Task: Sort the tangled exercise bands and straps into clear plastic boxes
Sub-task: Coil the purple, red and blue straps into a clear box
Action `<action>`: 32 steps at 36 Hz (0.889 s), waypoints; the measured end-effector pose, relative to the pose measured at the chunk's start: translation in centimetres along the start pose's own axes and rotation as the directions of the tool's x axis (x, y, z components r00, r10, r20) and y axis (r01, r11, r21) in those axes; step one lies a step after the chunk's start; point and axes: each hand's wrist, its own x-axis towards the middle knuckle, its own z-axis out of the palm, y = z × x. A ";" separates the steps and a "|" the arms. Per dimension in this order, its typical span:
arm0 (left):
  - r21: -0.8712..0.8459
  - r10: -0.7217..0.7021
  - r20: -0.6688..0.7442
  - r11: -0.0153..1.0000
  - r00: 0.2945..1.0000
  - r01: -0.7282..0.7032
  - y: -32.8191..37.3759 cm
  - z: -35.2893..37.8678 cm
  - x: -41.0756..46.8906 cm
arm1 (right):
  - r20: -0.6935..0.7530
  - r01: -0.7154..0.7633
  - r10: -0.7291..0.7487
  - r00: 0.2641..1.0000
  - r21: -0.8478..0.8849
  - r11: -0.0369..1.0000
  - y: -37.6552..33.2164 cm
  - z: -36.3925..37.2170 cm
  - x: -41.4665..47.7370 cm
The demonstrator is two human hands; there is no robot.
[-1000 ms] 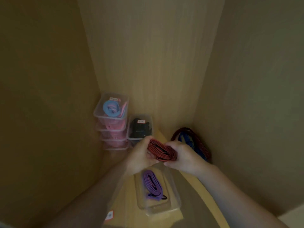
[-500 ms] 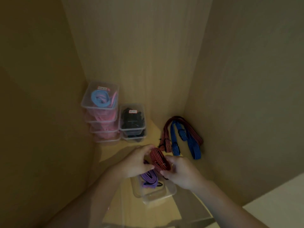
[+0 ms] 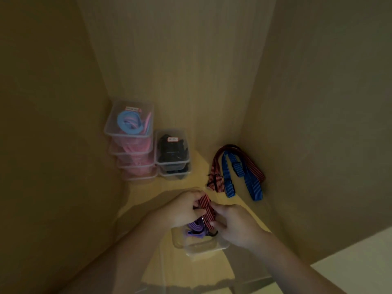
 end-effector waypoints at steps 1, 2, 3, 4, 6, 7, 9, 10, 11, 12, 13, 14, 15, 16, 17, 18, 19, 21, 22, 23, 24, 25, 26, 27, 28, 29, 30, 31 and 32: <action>-0.018 0.003 -0.001 1.000 1.000 -0.003 0.1 0.1 0.1 | -0.015 0.013 -0.013 1.000 0.006 1.000 0.0 -0.1 -0.2; -0.028 -0.001 -0.001 1.000 1.000 0.001 0.2 0.2 0.2 | -0.026 0.021 -0.021 0.999 0.019 1.000 0.0 -0.1 -0.4; -0.042 0.001 -0.001 0.999 1.000 -0.001 0.2 0.3 0.3 | -0.024 0.020 -0.019 1.000 0.044 0.999 0.1 -0.1 -0.6; -0.048 -0.007 0.004 0.999 1.000 0.008 0.3 0.5 0.4 | -0.025 0.022 -0.020 0.999 0.081 0.997 0.2 0.0 -0.7; -0.031 -0.021 0.009 0.999 1.000 0.021 0.4 1.0 0.7 | -0.032 0.011 -0.007 0.999 0.143 0.990 0.4 0.1 -0.9; -0.017 -0.021 -0.002 1.000 1.000 0.021 0.4 1.4 1.0 | -0.039 -0.001 0.008 0.999 0.167 0.986 0.4 0.2 -0.9; 0.005 -0.023 -0.042 1.000 0.999 0.023 0.3 1.9 1.4 | -0.058 -0.025 0.039 0.998 0.216 0.976 0.4 0.4 -0.9; -0.001 -0.025 -0.058 1.000 0.998 0.025 0.4 2.2 1.5 | -0.072 -0.039 0.057 0.996 0.234 0.971 0.4 0.4 -0.9; -0.026 -0.032 -0.069 0.999 0.997 0.031 0.4 2.4 1.6 | -0.079 -0.054 0.075 0.994 0.240 0.969 0.4 0.4 -0.9; -0.056 -0.046 -0.082 0.998 0.996 0.041 0.3 2.6 1.7 | -0.086 -0.063 0.085 0.993 0.236 0.970 0.4 0.4 -0.9; -0.073 -0.062 -0.100 0.996 0.993 0.054 0.2 2.8 1.8 | -0.089 -0.070 0.092 0.992 0.223 0.972 0.4 0.5 -0.9; -0.073 -0.074 -0.121 0.995 0.990 0.065 0.0 2.9 1.9 | -0.088 -0.078 0.098 0.991 0.209 0.975 0.4 0.6 -0.9; -0.068 -0.081 -0.140 0.995 0.987 0.072 -0.1 3.1 2.0 | -0.079 -0.091 0.108 0.991 0.192 0.977 0.4 0.8 -0.9; -0.065 -0.081 -0.158 0.995 0.984 0.071 -0.2 3.3 2.0 | -0.077 -0.104 0.119 0.990 0.173 0.979 0.3 1.0 -0.9; -0.063 -0.085 -0.173 0.995 0.981 0.075 -0.2 3.4 2.1 | -0.073 -0.127 0.139 0.988 0.155 0.980 0.2 1.1 -0.8; -0.063 -0.086 -0.190 0.995 0.978 0.075 -0.2 3.5 2.1 | -0.070 -0.151 0.163 0.984 0.145 0.978 0.2 1.1 -0.7; -0.065 -0.086 -0.204 0.995 0.975 0.075 -0.1 3.5 2.0 | -0.065 -0.177 0.188 0.980 0.141 0.974 0.2 1.1 -0.5; -0.074 -0.073 -0.241 0.996 0.968 0.056 -0.2 3.5 2.0 | -0.054 -0.214 0.225 0.973 0.159 0.964 0.1 0.9 -0.2; -0.073 -0.065 -0.258 0.996 0.964 0.048 -0.2 3.4 2.0 | -0.050 -0.220 0.231 0.972 0.172 0.960 0.1 0.7 0.0; -0.064 -0.057 -0.272 0.997 0.961 0.041 -0.3 3.2 1.9 | -0.046 -0.221 0.232 0.972 0.180 0.959 0.0 0.5 0.1; -0.052 -0.045 -0.284 0.998 0.958 0.031 -0.3 3.1 1.8 | -0.044 -0.217 0.229 0.972 0.187 0.958 0.0 0.4 0.3; -0.041 -0.035 -0.290 0.999 0.956 0.024 -0.3 2.9 1.7 | -0.045 -0.209 0.222 0.974 0.193 0.959 0.0 0.3 0.3; -0.034 -0.029 -0.295 0.999 0.955 0.020 -0.3 2.8 1.6 | -0.049 -0.199 0.212 0.976 0.199 0.960 0.1 0.2 0.4; -0.030 -0.026 -0.295 0.999 0.955 0.018 -0.2 2.6 1.5 | -0.051 -0.190 0.205 0.978 0.205 0.960 0.2 0.2 0.5; -0.028 -0.022 -0.294 1.000 0.956 0.014 -0.1 2.5 1.5 | -0.055 -0.183 0.199 0.979 0.209 0.961 0.3 0.1 0.6; -0.027 -0.021 -0.294 1.000 0.955 0.013 -0.1 2.3 1.5 | -0.060 -0.178 0.194 0.979 0.212 0.961 0.4 0.0 0.7; -0.024 -0.021 -0.295 1.000 0.955 0.015 0.0 2.2 1.5 | -0.062 -0.175 0.193 0.979 0.216 0.960 0.5 -0.1 0.8; -0.020 -0.021 -0.297 1.000 0.955 0.016 0.0 2.0 1.5 | -0.062 -0.174 0.192 0.979 0.222 0.959 0.6 -0.3 0.9; -0.017 -0.018 -0.298 1.000 0.954 0.013 0.1 1.8 1.4 | -0.062 -0.173 0.191 0.980 0.225 0.959 0.7 -0.5 1.0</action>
